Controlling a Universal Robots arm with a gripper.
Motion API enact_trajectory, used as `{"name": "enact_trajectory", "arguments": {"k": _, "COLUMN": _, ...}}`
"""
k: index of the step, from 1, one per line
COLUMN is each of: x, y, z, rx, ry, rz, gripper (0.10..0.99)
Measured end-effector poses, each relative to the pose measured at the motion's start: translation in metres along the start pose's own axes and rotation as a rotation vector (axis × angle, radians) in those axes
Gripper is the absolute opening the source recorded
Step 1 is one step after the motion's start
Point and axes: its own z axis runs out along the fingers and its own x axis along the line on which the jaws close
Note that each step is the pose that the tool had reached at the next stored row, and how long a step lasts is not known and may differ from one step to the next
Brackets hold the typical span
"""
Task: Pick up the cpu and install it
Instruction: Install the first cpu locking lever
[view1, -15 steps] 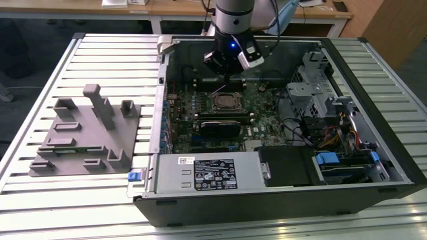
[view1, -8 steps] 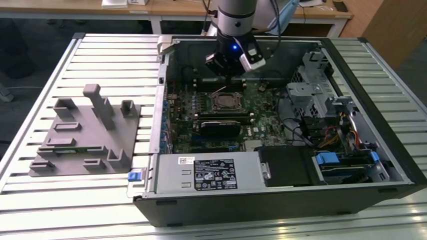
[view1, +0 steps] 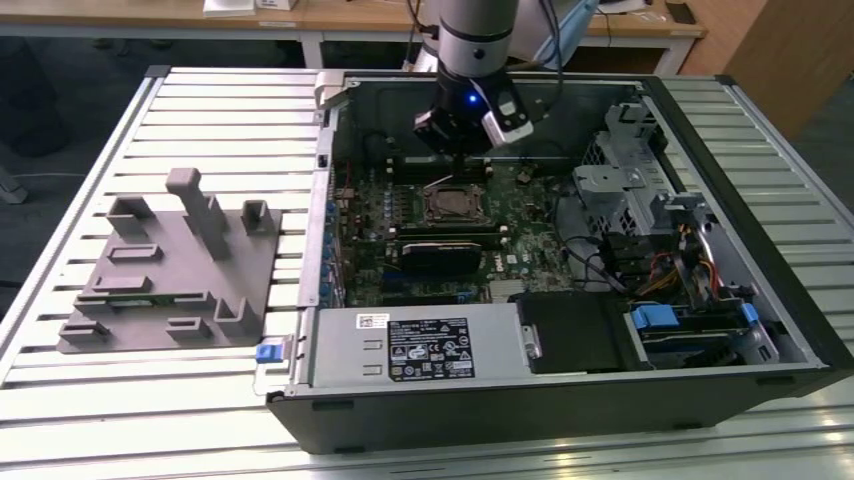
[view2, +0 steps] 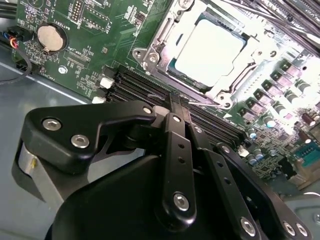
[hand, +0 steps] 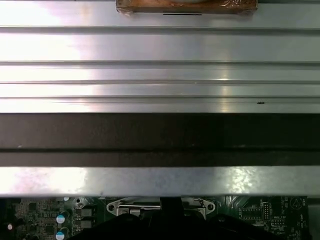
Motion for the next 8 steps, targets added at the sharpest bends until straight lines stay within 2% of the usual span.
{"name": "enact_trajectory", "arguments": {"k": 8, "x": -0.0023, "y": 0.0004, "z": 0.005, "rx": 0.0, "ry": 0.0052, "rz": 0.001, "gripper": 0.106}}
